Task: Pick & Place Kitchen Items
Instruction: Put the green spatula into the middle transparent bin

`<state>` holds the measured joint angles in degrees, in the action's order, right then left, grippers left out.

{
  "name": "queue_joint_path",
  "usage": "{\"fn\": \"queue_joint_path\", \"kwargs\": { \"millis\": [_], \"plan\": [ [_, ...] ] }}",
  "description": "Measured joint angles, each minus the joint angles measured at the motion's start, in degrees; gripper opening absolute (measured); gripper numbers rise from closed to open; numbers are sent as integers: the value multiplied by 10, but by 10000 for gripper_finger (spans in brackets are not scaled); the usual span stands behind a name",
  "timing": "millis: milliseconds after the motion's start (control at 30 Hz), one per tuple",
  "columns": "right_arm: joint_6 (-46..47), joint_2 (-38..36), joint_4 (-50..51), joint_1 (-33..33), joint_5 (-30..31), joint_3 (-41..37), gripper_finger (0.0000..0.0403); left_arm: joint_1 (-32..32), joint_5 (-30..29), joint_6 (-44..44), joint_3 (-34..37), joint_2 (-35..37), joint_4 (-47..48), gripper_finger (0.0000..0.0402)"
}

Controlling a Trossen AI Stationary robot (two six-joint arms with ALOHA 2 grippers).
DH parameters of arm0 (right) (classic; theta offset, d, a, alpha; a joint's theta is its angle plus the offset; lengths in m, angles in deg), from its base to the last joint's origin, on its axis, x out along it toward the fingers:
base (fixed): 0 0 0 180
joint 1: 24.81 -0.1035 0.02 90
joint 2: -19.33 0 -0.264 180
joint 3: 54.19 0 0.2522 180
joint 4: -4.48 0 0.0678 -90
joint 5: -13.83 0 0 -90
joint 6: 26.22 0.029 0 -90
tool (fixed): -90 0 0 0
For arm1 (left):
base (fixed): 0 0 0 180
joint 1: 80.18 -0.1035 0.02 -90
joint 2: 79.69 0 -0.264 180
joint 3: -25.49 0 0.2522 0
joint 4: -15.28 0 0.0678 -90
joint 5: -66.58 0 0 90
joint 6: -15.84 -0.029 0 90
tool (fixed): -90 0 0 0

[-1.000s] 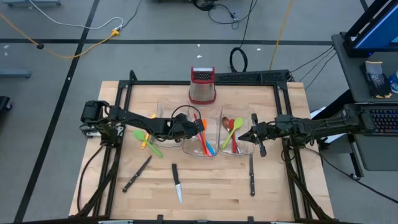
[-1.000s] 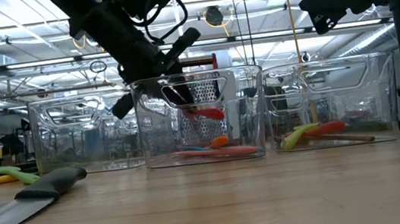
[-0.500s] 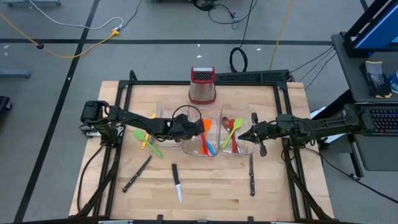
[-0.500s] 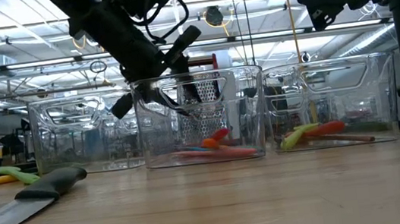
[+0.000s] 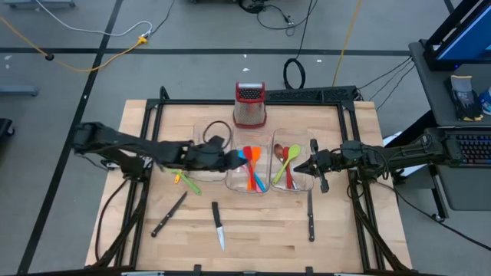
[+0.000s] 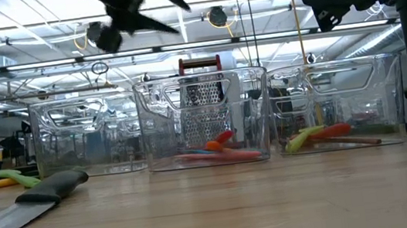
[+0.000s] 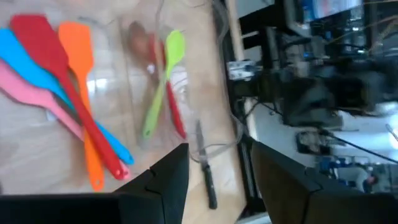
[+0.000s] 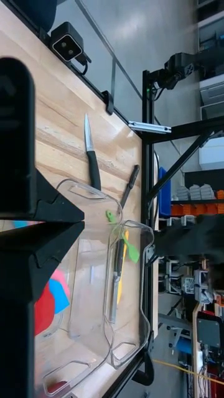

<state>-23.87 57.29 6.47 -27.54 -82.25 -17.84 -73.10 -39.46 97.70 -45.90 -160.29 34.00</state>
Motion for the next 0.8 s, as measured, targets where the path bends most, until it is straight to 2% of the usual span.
{"fn": "queue_joint_path", "kwargs": {
  "millis": [167,400,800],
  "plan": [
    [0,0,-1,0,0,0,0,49,-29,-9,0,82,113,177],
    [0,0,-2,0,0,0,0,132,-75,52,0,170,344,177],
    [0,0,-4,0,2,0,0,262,-69,321,0,233,698,177]
  ]
}}
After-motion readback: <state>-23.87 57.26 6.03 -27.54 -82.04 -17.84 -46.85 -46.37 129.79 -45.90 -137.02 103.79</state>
